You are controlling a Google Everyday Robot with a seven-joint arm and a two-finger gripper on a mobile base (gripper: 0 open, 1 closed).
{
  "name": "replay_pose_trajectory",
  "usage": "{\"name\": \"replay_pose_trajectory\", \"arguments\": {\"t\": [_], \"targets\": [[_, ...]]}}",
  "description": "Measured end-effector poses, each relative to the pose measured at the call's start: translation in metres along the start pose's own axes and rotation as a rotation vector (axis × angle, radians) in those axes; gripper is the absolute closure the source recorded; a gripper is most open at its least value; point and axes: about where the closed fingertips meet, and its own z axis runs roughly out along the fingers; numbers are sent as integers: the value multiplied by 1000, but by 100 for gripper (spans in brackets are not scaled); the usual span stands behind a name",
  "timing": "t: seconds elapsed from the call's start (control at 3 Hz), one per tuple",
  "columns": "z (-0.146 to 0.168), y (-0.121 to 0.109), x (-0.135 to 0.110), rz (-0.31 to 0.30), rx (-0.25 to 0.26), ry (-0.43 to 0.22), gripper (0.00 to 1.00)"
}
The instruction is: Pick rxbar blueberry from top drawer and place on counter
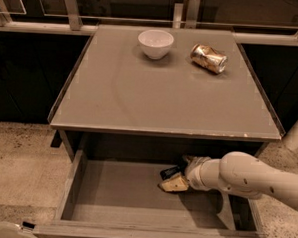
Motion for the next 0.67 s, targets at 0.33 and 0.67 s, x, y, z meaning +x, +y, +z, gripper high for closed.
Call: {"name": "replay_pose_trajectory", "arguments": {"t": [0.33,0.67], "targets": [[0,0,0,0,0,0,66],[0,0,0,0,0,0,89]]}}
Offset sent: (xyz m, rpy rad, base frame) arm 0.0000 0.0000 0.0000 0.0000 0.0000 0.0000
